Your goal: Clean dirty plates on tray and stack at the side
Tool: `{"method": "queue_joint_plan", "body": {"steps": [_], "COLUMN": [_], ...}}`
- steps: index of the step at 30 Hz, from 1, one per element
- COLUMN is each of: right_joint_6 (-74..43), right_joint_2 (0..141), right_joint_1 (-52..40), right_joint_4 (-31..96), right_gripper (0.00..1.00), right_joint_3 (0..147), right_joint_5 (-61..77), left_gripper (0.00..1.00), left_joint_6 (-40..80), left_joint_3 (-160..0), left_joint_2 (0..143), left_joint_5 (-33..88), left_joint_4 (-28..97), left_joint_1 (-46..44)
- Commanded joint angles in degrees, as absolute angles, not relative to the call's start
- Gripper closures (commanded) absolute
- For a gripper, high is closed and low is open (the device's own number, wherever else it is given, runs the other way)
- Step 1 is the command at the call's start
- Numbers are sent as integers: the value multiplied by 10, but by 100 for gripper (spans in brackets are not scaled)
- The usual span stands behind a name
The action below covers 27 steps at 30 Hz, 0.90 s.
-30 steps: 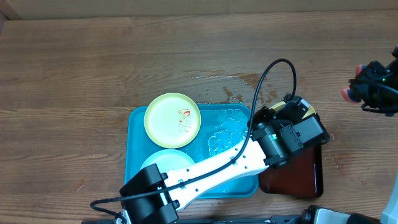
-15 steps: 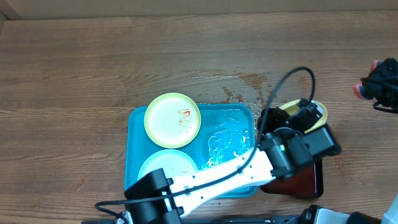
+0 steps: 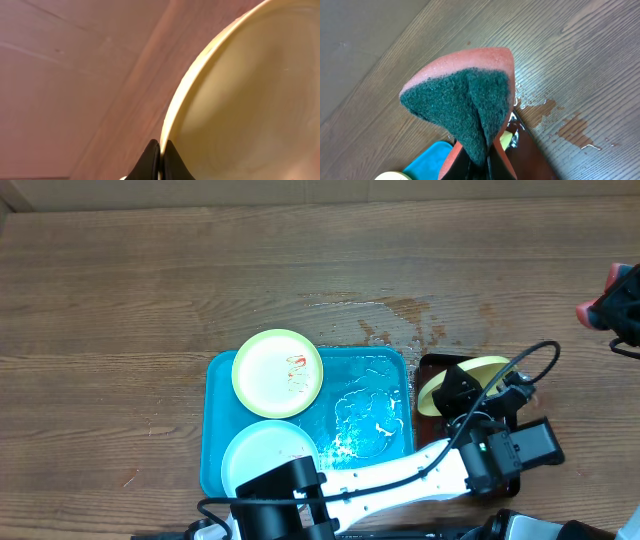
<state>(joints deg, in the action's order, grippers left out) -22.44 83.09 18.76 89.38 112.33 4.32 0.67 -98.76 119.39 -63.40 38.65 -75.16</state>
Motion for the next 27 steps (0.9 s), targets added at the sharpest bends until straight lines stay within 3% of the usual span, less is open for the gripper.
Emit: {"method": "queue_joint_plan", "body": {"steps": [1, 27], "right_joint_6": [-222, -222], "right_joint_2": [826, 826], "right_joint_1": [190, 190], "right_joint_4": [891, 897], "right_gripper": [96, 96], "right_joint_3": [1140, 1140], "right_joint_5": [49, 49], "left_gripper": [96, 96], "left_joint_6": [-13, -15], "left_joint_3": [-1002, -1002], "left_joint_2": [1197, 1197], "left_joint_5": [-692, -726], "left_joint_4": [375, 367], "left_joint_1": [-760, -766]}}
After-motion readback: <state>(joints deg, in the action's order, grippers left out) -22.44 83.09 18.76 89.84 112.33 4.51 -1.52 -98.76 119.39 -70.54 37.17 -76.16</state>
